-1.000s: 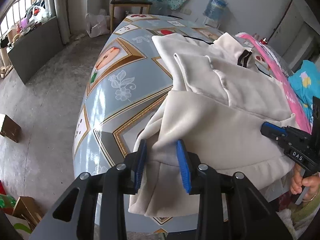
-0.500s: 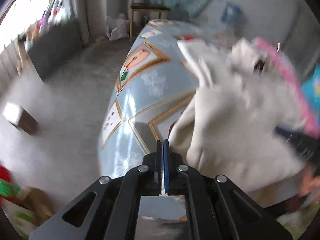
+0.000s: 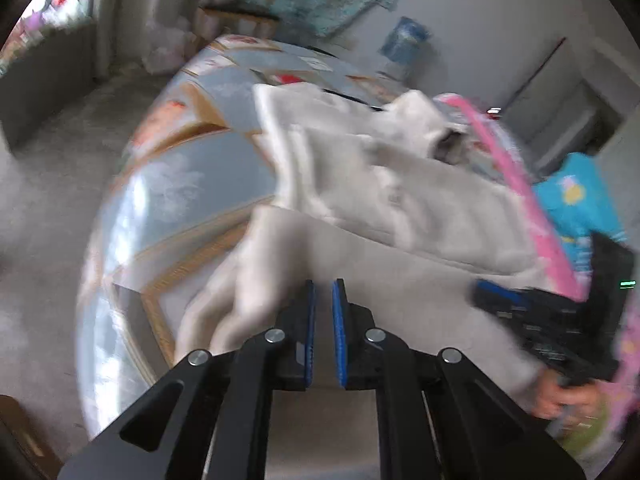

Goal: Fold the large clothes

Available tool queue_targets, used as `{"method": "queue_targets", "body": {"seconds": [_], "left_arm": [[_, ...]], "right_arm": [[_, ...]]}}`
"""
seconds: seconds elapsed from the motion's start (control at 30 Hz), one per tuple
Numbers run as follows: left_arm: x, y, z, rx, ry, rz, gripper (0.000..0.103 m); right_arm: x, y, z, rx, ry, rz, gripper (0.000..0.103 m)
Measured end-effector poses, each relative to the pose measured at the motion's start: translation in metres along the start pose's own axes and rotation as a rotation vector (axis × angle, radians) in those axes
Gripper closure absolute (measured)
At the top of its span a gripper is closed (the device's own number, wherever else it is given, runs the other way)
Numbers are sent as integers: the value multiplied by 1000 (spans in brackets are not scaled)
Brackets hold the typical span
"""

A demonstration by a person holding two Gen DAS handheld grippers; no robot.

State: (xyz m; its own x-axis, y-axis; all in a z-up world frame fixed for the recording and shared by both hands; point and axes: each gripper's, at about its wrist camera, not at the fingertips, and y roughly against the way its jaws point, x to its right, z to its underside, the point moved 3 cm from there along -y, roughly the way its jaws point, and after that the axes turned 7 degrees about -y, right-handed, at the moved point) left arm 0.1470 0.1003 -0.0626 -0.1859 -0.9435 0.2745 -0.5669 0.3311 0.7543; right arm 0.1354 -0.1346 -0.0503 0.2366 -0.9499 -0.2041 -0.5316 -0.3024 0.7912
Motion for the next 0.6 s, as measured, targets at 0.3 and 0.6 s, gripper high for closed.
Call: {"method": "queue_targets", "body": {"seconds": [0.3,0.6], "left_arm": [[-15,31,-9,118,22,-176,93],[107,-22,-3,-37,-246,208,92]], "right_arm": [[8,1,0,-1,-44,-52,94],[14,2,0,-5,-84,-84,94]]}}
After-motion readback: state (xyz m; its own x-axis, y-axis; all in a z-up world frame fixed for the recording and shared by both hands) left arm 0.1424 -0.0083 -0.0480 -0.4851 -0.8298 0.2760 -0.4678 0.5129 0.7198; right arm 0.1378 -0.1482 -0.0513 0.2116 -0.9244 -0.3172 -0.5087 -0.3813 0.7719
